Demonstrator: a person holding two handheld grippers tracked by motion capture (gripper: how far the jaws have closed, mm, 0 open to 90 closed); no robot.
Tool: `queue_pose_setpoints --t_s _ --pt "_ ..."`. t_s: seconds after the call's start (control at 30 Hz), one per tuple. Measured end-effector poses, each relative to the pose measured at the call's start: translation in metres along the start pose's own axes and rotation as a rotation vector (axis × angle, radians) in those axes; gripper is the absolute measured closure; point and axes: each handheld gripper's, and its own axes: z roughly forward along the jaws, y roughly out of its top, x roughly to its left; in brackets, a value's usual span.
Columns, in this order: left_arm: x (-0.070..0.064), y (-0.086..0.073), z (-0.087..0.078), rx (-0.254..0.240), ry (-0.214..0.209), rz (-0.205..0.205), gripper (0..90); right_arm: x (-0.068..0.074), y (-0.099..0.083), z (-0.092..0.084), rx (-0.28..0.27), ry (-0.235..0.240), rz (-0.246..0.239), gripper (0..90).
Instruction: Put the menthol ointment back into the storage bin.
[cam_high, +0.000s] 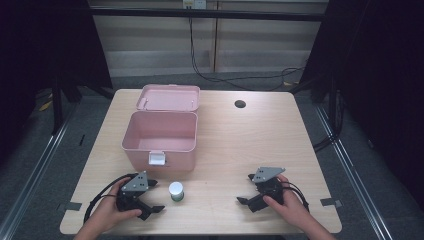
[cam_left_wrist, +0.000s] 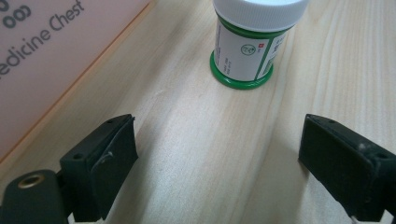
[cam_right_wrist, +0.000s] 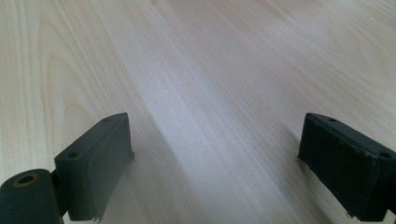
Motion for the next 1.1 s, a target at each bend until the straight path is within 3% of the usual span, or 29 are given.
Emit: queue_pose_setpoints --t_s 0.2,0.3,0.33,0.37,0.43,0.5,0.57,0.73,0.87,0.97,1.1 --pt "-0.001 0.003 0.000 0.020 0.008 -0.005 10.7 0.000 0.000 0.000 0.001 -0.002 0.003 9.0" --pt "-0.004 0.009 -0.003 0.097 0.015 -0.008 11.3 0.000 0.000 0.000 0.001 -0.002 0.003 9.0" --pt "-0.004 0.009 -0.003 0.097 0.015 -0.008 13.7 0.000 0.000 0.000 0.001 -0.002 0.003 9.0" --pt "-0.006 0.014 -0.005 0.143 0.020 -0.010 17.2 0.000 0.000 0.000 0.001 -0.002 0.003 9.0" --pt "-0.007 0.015 -0.006 0.163 0.017 -0.011 17.8 0.001 0.000 0.000 0.001 -0.005 0.005 9.0" --pt "-0.013 0.019 -0.008 0.211 -0.008 0.017 19.6 0.001 0.000 0.000 0.002 -0.006 0.007 9.0" --pt "-0.016 0.024 -0.010 0.250 0.000 0.008 22.6 0.001 0.000 0.000 0.001 -0.006 0.006 9.0" --pt "-0.017 0.048 -0.016 0.351 -0.017 0.022 24.3 0.001 0.000 0.000 0.001 -0.007 0.007 9.0" --pt "-0.018 0.069 -0.011 0.453 -0.044 0.040 25.6 0.001 0.000 0.000 0.002 -0.007 0.008 9.0" --pt "-0.016 0.082 -0.004 0.531 -0.042 0.052 26.8 0.001 0.000 0.000 0.001 -0.007 0.008 9.0" --pt "-0.015 0.098 0.004 0.571 -0.052 0.080 30.1 0.001 0.000 0.000 0.000 -0.006 0.006 9.0"
